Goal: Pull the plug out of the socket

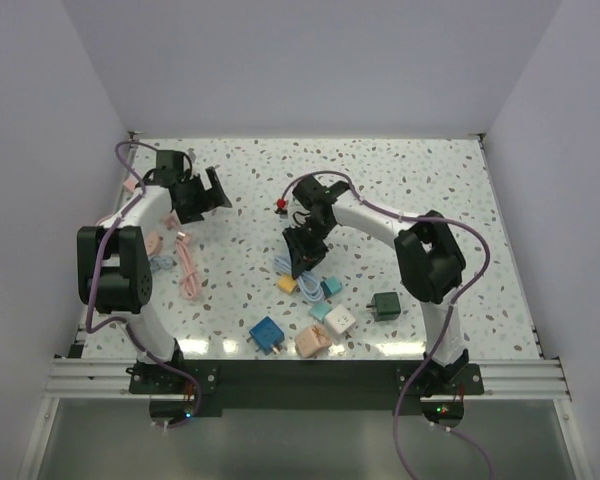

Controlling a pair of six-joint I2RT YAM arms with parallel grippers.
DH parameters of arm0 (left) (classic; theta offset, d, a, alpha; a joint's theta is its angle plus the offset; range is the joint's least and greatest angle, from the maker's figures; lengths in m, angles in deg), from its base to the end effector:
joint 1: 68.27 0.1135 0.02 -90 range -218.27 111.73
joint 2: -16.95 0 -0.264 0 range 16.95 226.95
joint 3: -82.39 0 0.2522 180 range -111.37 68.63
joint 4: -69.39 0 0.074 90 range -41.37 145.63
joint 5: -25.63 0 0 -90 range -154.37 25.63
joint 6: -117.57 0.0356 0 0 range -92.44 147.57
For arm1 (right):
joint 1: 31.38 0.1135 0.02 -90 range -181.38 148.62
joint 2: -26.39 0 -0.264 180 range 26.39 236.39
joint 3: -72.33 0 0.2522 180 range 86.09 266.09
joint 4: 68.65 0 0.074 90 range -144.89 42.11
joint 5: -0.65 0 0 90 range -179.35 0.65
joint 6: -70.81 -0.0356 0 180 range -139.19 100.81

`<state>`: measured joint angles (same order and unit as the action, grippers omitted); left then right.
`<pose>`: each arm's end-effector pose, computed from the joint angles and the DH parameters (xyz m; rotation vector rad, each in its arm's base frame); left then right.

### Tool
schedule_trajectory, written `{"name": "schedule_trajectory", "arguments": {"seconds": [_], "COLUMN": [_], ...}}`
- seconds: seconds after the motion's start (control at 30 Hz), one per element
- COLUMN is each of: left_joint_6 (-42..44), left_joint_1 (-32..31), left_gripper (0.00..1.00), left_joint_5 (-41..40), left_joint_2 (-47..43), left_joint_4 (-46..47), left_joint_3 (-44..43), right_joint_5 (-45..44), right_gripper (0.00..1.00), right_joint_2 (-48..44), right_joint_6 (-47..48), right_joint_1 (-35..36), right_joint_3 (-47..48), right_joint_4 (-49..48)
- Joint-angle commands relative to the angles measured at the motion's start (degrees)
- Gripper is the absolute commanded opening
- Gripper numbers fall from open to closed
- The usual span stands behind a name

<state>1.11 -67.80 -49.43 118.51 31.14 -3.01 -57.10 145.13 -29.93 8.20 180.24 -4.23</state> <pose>0.3783 -0.0061 0.2138 -0.4889 2.5025 -0.5093 0.3125 0.2830 0.1969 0.8508 -2.8609 -0.9446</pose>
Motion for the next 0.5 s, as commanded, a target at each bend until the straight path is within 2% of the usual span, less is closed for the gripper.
{"name": "schedule_trajectory", "arguments": {"seconds": [0.0,0.17,0.3,0.43,0.47], "left_joint_6": [-0.6,-0.6,-0.3,0.0,0.4], "left_joint_1": [0.0,0.1,-1.3,-1.4,-1.4], "left_gripper": [1.0,1.0,1.0,1.0,1.0], "left_joint_5": [1.0,1.9,2.2,2.3,2.5], "left_joint_2": [-1.7,-0.4,0.4,0.7,0.4], "left_joint_4": [2.7,3.4,3.2,2.4,2.4], "left_joint_3": [0.2,-0.8,-2.1,-2.3,-1.7], "right_joint_5": [-6.1,-17.9,-20.9,-24.2,-24.3], "right_gripper": [0.0,0.0,0.0,0.0,0.19], "right_joint_2": [-6.8,-9.7,-6.9,-2.8,-2.4], "right_joint_6": [4.2,-0.6,0.3,0.5,-1.0], "right_joint_1": [-1.4,-8.3,-12.6,-13.4,-14.1], "right_joint_3": [-3.6,-7.1,-3.5,-2.7,-4.4], "right_joint_4": [8.6,6.6,5.6,5.5,3.3]}}
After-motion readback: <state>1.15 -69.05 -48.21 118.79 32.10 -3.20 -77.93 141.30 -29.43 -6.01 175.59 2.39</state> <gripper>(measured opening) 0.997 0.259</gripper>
